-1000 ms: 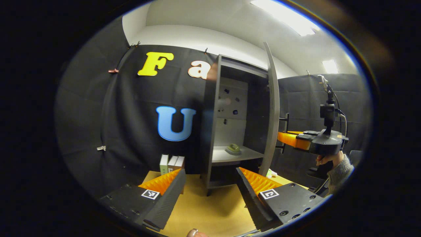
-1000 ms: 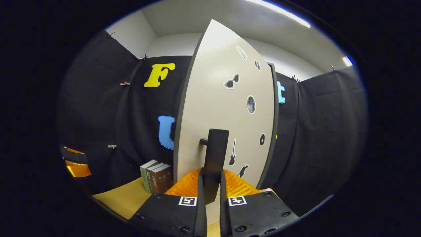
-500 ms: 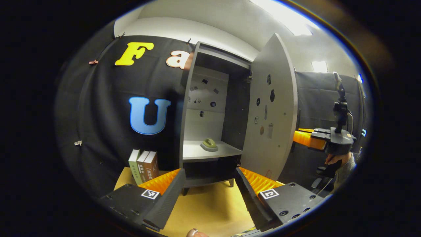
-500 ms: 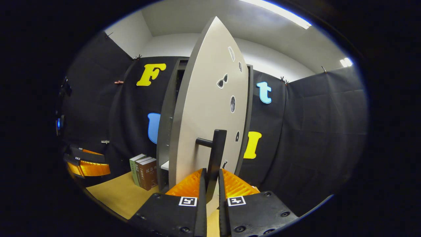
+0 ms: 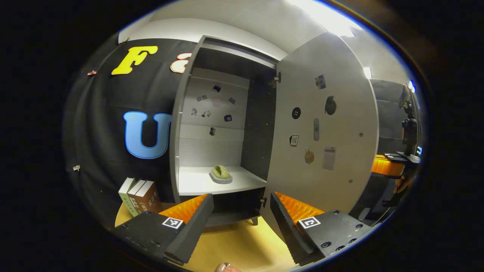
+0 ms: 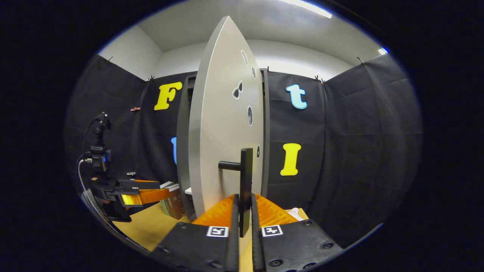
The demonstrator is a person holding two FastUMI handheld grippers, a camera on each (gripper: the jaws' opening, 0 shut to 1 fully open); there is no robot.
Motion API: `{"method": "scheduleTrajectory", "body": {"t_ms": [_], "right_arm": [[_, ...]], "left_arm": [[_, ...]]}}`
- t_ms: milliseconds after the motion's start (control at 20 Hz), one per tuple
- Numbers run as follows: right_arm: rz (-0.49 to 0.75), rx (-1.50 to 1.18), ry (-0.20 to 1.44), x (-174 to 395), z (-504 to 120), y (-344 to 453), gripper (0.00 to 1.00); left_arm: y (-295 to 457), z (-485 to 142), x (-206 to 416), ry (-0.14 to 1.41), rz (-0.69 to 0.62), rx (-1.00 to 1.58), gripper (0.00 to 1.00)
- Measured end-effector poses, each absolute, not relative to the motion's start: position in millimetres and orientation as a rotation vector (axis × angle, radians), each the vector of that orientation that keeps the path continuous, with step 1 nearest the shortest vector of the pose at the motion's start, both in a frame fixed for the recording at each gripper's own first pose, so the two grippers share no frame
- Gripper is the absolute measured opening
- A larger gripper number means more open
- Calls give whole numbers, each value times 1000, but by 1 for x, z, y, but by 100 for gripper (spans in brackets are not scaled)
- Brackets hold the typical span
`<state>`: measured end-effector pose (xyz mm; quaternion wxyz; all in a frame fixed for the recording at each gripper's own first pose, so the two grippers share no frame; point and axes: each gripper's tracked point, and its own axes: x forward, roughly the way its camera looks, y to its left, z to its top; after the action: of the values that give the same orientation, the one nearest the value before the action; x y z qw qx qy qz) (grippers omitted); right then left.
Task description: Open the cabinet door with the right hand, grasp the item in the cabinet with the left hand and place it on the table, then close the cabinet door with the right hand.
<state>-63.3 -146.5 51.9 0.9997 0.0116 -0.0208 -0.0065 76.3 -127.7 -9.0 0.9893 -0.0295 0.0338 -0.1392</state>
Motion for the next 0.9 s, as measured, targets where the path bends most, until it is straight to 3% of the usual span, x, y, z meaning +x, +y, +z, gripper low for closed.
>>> {"method": "scheduleTrajectory", "body": {"t_ms": [50, 200, 350, 800, 900], "right_arm": [[-12, 25, -41, -64, 51, -153, 14], [-21, 7, -44, -64, 52, -181, 17], [-15, 28, -50, -67, 55, -203, 12], [138, 43, -97, -83, 59, -204, 13], [133, 16, -96, -87, 52, -212, 33]], "left_arm": [[-136, -9, 87, 66, -279, -47, 95], [-165, -9, 114, 60, -287, -46, 95], [-177, -4, 134, 46, -266, -56, 95], [-161, 22, 181, -2, -152, -10, 94], [-147, 37, 198, -23, -123, -21, 92]]}}
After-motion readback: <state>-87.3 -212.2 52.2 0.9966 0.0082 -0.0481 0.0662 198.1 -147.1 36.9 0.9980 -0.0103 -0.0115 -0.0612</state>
